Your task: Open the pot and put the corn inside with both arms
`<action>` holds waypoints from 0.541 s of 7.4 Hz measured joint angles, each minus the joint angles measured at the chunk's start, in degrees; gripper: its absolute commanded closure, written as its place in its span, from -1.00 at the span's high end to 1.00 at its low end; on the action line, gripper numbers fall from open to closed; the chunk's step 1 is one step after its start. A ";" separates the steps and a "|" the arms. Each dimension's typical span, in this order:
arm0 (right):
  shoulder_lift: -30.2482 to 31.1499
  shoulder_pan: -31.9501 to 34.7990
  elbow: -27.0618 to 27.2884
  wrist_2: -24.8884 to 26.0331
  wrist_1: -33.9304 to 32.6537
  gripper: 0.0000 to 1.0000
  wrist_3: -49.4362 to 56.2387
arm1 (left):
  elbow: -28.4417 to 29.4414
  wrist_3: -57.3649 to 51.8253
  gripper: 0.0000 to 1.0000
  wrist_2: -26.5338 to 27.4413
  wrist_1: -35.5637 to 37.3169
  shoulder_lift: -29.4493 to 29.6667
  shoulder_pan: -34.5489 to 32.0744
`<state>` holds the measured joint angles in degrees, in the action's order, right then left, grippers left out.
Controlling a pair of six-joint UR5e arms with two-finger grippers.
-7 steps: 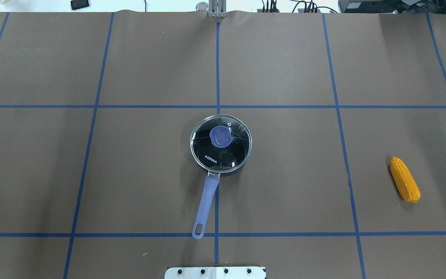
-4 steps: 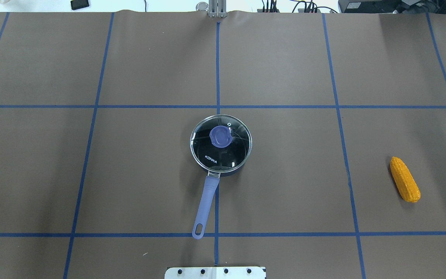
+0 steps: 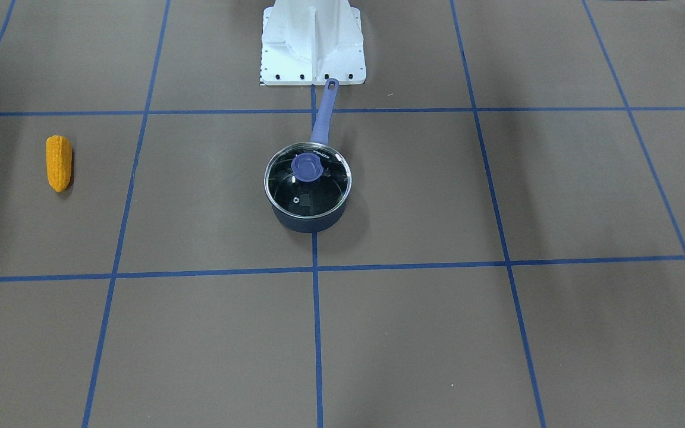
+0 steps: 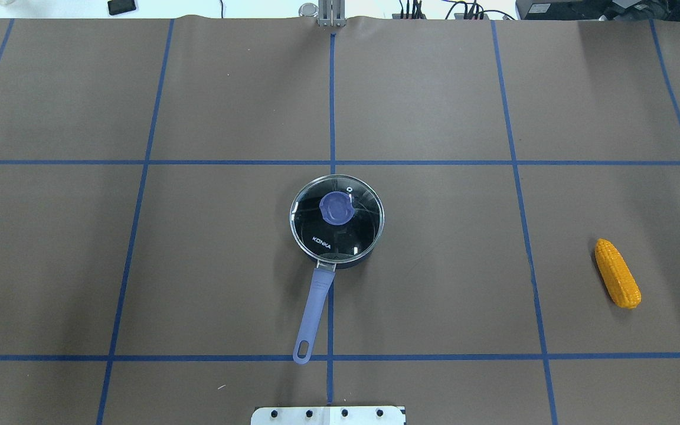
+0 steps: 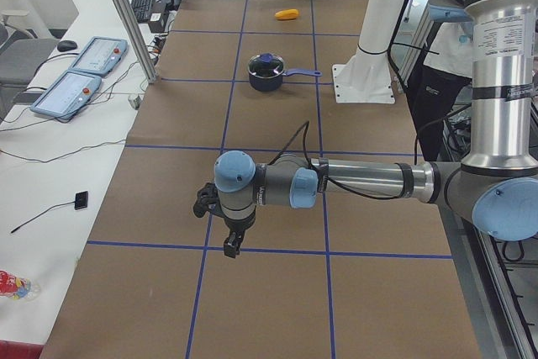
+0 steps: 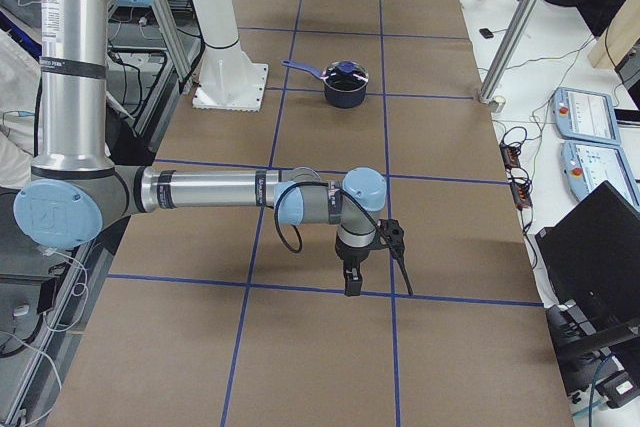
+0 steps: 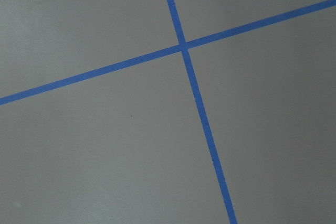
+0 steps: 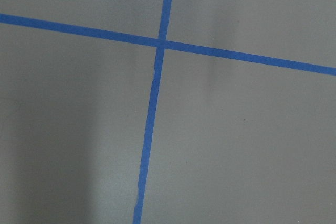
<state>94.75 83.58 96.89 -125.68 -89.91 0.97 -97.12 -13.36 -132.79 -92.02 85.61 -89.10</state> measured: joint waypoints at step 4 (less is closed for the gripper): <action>-0.02 0.05 0.19 0.06 0.04 1.00 0.03 | 0.14 -0.04 0.97 0.08 -6.13 6.17 0.12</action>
<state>94.73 83.63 97.07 -125.63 -89.87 1.00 -96.98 -13.40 -132.71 -98.15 91.77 -88.98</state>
